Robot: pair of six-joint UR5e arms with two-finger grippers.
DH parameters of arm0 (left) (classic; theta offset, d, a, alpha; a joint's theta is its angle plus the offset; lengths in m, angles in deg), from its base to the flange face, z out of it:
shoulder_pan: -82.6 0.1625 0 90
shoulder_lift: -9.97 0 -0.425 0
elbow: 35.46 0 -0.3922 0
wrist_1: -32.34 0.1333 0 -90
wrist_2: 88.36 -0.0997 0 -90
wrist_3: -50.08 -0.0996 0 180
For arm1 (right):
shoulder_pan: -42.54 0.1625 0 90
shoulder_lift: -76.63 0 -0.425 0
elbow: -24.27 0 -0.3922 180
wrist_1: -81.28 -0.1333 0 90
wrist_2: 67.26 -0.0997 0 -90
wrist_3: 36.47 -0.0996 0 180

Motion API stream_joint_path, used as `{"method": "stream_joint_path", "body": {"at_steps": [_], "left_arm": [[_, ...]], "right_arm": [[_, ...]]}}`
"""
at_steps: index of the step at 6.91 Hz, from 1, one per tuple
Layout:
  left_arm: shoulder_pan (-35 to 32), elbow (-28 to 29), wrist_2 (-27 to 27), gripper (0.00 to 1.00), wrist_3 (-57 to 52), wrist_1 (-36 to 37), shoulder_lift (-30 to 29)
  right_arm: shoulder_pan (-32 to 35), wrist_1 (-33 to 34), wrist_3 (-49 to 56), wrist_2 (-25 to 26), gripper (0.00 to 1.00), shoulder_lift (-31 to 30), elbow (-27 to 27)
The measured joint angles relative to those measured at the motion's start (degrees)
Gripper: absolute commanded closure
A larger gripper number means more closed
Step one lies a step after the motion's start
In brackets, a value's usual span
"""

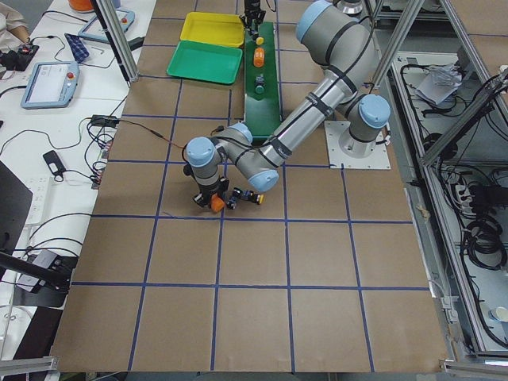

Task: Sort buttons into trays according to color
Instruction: 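Lift yellow-base button into yellow tray with right gripper while left carries cylinder, then release cylinder on belt with left gripper while right gripper returns to belt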

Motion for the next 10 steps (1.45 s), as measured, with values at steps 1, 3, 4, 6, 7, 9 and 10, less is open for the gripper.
{"method": "stream_joint_path", "body": {"at_steps": [1, 3, 4, 6, 7, 9, 10], "left_arm": [[-3.5, -0.3, -0.2, 1.0, -0.8, -4.6, 2.5], [-13.2, -1.4, -0.4, 1.0, -1.3, -12.2, 7.8], [-18.5, -3.0, -0.3, 1.0, -1.3, -14.7, 10.8], [-28.0, -10.4, -0.1, 1.0, -4.1, -16.2, 17.9], [-31.7, -15.5, -0.1, 1.0, -4.1, -15.9, 22.3], [-34.7, -22.6, 0.1, 0.73, -2.8, -15.2, 28.8], [-34.9, -25.2, 0.0, 0.27, -2.8, -14.2, 30.8]], "right_arm": [[-0.5, -1.8, 1.6, 1.8, 1.0, -0.1, -2.8], [-4.4, -4.1, 9.3, 2.8, 1.0, 3.2, -10.1], [-6.5, -4.3, 14.3, 2.9, 1.0, 6.9, -14.5], [-8.8, -3.4, 19.8, 2.9, 0.57, 15.6, -22.1], [-9.1, -2.1, 20.3, 2.5, 0.01, 19.9, -24.4], [-9.2, -0.9, 21.1, 1.6, 0.0, 23.1, -25.5], [-9.3, -2.1, 21.3, 1.5, 0.0, 22.0, -25.2]]}}
